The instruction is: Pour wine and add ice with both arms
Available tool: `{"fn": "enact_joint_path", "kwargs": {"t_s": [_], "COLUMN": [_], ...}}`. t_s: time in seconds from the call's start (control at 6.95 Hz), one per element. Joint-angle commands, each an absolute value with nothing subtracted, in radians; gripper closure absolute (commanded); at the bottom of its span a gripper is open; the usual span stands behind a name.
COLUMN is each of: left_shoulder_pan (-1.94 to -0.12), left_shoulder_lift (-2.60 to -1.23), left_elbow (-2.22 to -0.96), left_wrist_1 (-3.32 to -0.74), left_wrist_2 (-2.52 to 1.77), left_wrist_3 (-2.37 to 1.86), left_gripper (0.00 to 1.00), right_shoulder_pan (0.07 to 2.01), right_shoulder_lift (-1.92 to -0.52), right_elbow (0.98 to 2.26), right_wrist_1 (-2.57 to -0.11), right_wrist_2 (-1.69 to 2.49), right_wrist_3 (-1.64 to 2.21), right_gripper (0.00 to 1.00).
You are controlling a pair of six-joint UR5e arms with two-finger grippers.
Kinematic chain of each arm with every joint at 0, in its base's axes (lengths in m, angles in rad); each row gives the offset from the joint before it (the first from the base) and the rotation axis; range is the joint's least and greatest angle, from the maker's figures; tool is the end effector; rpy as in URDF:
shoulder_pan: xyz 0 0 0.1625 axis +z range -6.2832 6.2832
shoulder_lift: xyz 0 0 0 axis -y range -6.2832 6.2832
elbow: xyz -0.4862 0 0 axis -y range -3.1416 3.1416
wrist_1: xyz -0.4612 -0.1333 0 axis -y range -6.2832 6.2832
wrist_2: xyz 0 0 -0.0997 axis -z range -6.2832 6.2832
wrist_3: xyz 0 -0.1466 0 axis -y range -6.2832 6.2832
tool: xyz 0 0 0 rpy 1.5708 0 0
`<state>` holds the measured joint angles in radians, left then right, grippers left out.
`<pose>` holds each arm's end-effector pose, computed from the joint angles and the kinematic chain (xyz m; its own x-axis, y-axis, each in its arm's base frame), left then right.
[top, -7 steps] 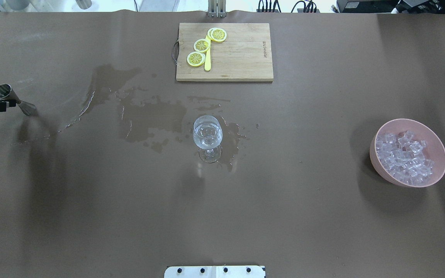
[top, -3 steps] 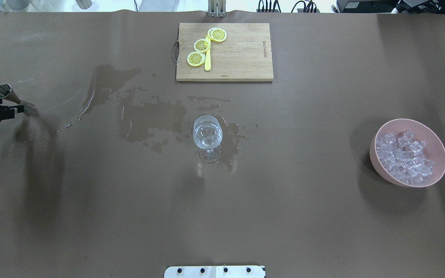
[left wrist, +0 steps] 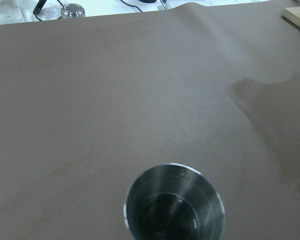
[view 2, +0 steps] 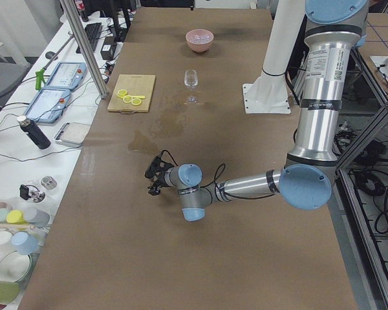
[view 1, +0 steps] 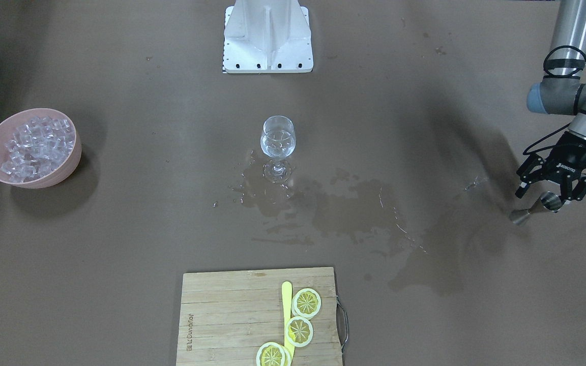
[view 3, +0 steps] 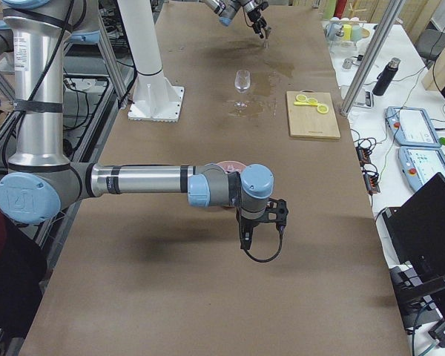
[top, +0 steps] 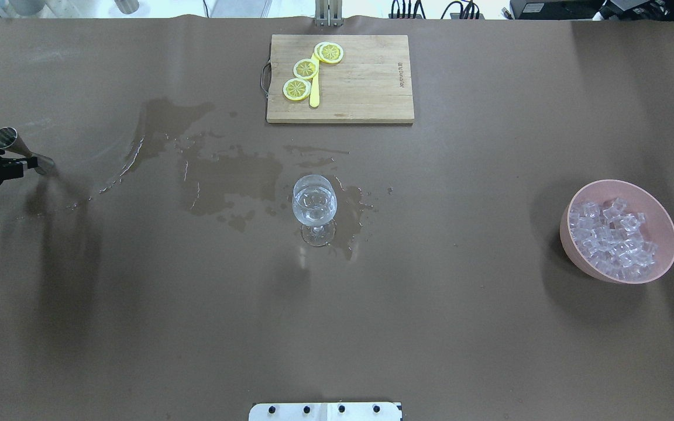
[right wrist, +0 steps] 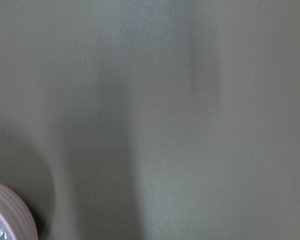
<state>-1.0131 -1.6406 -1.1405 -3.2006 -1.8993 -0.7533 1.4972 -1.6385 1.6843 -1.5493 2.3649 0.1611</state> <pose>0.2592 -0.5780 0.7562 0.5744 0.3837 -0.7231 0.3232 0.7052 0.6310 -0.0106 -0.5349 0.7223 0.6983 0.0615 0.7132 -0.0392 0.9981 -0.0478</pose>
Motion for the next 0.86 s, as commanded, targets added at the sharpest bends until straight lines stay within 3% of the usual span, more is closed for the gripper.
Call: {"fn": "enact_joint_path", "kwargs": {"t_s": [0.0, 0.72], "left_shoulder_pan": [-1.009, -1.008], "left_shoulder_lift": [-1.649, -1.672], "left_elbow": [-1.134, -1.103], "left_wrist_1": [-3.201, -3.201], "left_wrist_2": [-1.872, -1.848], "left_wrist_3": [-0.753, -0.755], "left_gripper": [0.03, 0.07], "right_shoulder_pan": [1.497, 1.496], "right_shoulder_lift": [-1.637, -1.634], "right_elbow": [1.684, 1.683], "right_wrist_1": [-1.551, -1.551], "right_wrist_2": [2.365, 2.361], "right_wrist_3": [0.161, 0.163], "right_gripper": [0.0, 0.0]}}
